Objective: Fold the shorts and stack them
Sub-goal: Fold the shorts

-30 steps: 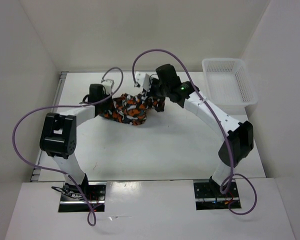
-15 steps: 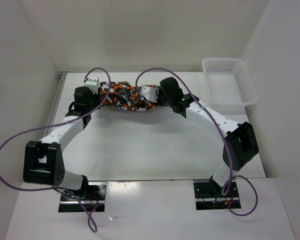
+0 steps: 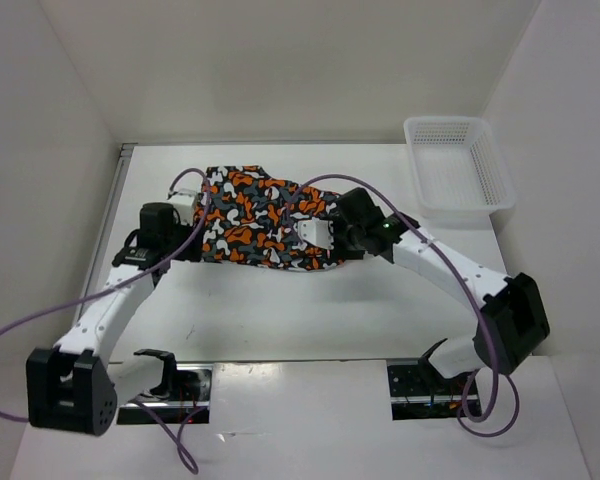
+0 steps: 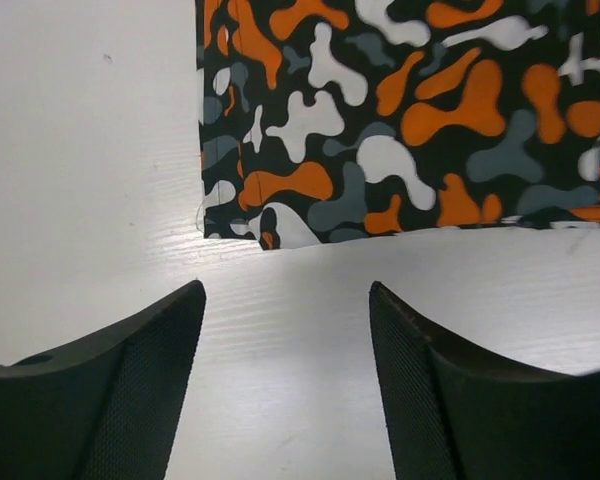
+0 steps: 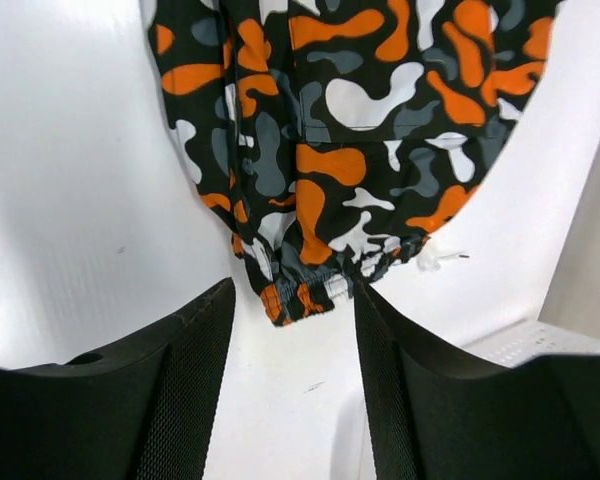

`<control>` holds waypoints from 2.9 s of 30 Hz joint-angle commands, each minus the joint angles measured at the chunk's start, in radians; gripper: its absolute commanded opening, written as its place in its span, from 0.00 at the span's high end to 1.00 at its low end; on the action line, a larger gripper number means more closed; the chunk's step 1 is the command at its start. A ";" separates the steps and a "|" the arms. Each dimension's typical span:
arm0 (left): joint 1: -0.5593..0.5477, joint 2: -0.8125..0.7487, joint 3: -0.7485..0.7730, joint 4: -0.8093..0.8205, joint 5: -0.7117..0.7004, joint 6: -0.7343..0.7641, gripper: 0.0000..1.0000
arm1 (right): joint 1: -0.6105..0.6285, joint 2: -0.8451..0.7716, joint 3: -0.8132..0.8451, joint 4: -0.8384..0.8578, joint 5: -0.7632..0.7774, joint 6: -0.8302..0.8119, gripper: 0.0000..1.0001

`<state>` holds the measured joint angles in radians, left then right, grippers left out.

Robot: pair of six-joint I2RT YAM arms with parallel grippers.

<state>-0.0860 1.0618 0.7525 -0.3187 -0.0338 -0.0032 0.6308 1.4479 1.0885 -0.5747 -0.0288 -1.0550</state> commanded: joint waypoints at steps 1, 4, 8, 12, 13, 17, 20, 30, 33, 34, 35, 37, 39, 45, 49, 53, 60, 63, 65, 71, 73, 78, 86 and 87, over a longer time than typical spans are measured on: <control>-0.001 0.137 -0.004 0.105 -0.070 0.003 0.27 | 0.004 -0.081 0.053 -0.070 -0.100 -0.010 0.44; -0.001 0.269 0.045 0.149 -0.101 0.003 0.30 | 0.004 -0.077 0.085 -0.057 -0.132 0.044 0.47; -0.001 0.414 0.143 0.012 -0.090 0.003 0.36 | 0.004 -0.057 0.034 0.002 -0.119 0.078 0.53; -0.001 0.366 -0.048 0.200 -0.152 0.003 0.36 | -0.032 -0.009 -0.001 0.021 -0.117 0.087 0.57; -0.001 0.366 -0.068 0.229 -0.152 0.003 0.36 | -0.048 0.018 0.011 0.021 -0.126 0.098 0.57; -0.001 0.403 -0.009 0.259 -0.170 0.003 0.42 | -0.137 0.088 0.070 0.010 -0.174 0.151 0.70; -0.001 0.452 0.100 0.113 -0.170 0.003 0.48 | -0.201 0.101 0.122 0.061 -0.200 0.301 0.70; 0.029 0.464 0.297 -0.204 0.244 0.003 0.39 | -0.269 0.057 0.081 0.222 -0.254 1.036 0.46; 0.106 0.474 0.277 -0.195 0.314 0.003 0.39 | -0.319 0.066 0.039 0.260 -0.227 1.096 0.44; 0.153 0.474 0.277 -0.195 0.345 0.003 0.39 | -0.338 0.066 0.039 0.269 -0.215 1.109 0.44; 0.178 0.489 0.277 -0.195 0.362 0.003 0.39 | -0.353 0.075 0.025 0.283 -0.200 1.118 0.44; 0.221 0.518 0.277 -0.169 0.386 0.003 0.39 | -0.381 0.075 0.001 0.295 -0.185 1.118 0.43; 0.253 0.537 0.266 -0.158 0.420 0.003 0.39 | -0.381 0.065 -0.015 0.305 -0.184 1.107 0.43; 0.273 0.586 0.256 -0.111 0.377 0.003 0.38 | -0.390 0.045 -0.073 0.344 -0.171 1.116 0.43; 0.273 0.625 0.222 -0.077 0.436 0.003 0.38 | -0.390 0.045 -0.099 0.355 -0.152 1.116 0.43; 0.273 0.626 0.199 -0.077 0.390 0.003 0.37 | -0.390 0.045 -0.099 0.365 -0.131 1.096 0.43; 0.273 0.655 0.206 -0.033 0.400 0.003 0.37 | -0.390 0.054 -0.117 0.384 -0.131 1.087 0.43; 0.273 0.667 0.206 -0.033 0.417 0.003 0.46 | -0.390 0.054 -0.118 0.384 -0.122 1.078 0.43; 0.273 0.667 0.206 -0.023 0.437 0.003 0.50 | -0.390 0.054 -0.127 0.394 -0.112 1.078 0.43; 0.273 0.656 0.206 -0.054 0.397 0.003 0.74 | -0.390 0.054 -0.127 0.394 -0.122 1.078 0.43; 0.273 0.656 0.206 -0.063 0.397 0.003 0.76 | -0.390 0.054 -0.136 0.394 -0.122 1.078 0.43; 0.273 0.635 0.206 -0.085 0.397 0.003 0.89 | -0.402 0.045 -0.145 0.384 -0.169 1.087 0.37; 0.273 0.616 0.263 -0.161 0.397 0.003 0.99 | -0.422 0.065 -0.191 0.403 -0.312 1.236 0.30; 0.273 0.616 0.263 -0.171 0.397 0.003 0.99 | -0.422 0.065 -0.215 0.418 -0.312 1.251 0.30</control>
<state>0.1844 1.7081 0.9791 -0.4343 0.3557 -0.0044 0.2150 1.5265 0.9077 -0.2184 -0.3004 0.1265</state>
